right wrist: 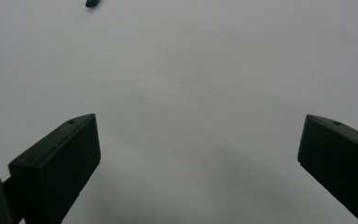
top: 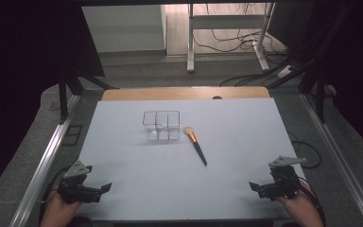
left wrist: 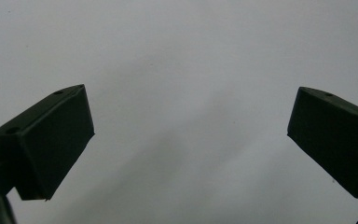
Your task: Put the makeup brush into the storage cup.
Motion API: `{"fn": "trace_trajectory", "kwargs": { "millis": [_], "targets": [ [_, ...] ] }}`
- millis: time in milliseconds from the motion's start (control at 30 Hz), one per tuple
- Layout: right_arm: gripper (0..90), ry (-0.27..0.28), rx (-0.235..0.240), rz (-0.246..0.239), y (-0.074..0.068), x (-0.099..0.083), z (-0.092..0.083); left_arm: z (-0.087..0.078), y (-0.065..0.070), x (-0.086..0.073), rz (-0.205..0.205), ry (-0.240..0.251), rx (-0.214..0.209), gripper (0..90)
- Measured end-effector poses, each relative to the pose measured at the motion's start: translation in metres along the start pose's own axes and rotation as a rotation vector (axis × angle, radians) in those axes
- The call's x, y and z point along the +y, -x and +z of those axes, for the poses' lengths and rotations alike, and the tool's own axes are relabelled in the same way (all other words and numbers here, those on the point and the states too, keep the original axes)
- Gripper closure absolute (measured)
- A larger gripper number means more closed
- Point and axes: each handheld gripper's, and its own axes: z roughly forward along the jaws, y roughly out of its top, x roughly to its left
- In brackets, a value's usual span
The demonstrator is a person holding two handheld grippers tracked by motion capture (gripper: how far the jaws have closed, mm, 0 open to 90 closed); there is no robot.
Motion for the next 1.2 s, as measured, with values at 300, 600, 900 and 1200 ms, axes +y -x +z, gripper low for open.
{"fn": "trace_trajectory", "kwargs": {
  "millis": [300,600,900,1200],
  "targets": [
    [0.0,0.012,-0.014,-0.021,-0.002,0.003,-0.002,0.001,0.001,0.001,0.008,-0.003,-0.001,0.7],
    [0.0,-0.007,-0.01,-0.055,-0.01,0.01,0.0,0.001,0.001,0.001,0.002,-0.006,-0.012,0.3],
    [0.0,-0.003,-0.015,-0.084,-0.015,0.015,0.003,0.001,0.0,0.001,-0.019,-0.004,-0.019,0.3],
    [0.0,-0.004,0.009,-0.058,-0.016,0.024,0.004,0.002,0.001,0.001,-0.009,-0.012,-0.013,0.3]
  ]
}}
